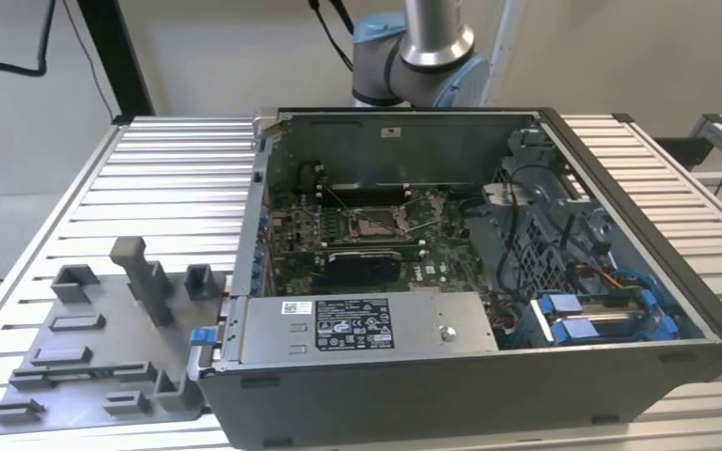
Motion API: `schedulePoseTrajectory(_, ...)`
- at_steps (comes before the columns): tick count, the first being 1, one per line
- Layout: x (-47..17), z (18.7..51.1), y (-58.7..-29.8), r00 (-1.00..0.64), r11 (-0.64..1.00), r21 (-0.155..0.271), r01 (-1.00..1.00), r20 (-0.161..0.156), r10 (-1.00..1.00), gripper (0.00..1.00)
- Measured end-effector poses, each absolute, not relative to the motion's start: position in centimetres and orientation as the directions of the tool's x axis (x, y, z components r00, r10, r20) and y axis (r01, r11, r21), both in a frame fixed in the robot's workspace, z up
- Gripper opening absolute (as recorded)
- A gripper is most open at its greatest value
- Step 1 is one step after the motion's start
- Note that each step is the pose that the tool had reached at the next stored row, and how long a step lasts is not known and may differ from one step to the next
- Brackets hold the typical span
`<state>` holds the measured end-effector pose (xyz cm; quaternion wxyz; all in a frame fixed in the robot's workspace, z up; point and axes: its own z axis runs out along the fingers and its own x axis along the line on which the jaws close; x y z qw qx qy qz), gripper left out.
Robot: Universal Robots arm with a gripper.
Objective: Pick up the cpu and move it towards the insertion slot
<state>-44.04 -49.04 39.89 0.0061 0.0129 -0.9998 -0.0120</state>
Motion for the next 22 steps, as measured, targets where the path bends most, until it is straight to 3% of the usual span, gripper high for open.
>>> schedulePoseTrajectory(4,-44.0,41.3,-49.0,-1.000,0.999,0.024,-0.026,0.012,-0.026,0.00)
schedulePoseTrajectory(22,-38.6,41.2,-48.6,-1.000,0.999,0.024,-0.027,0.012,-0.027,0.00)
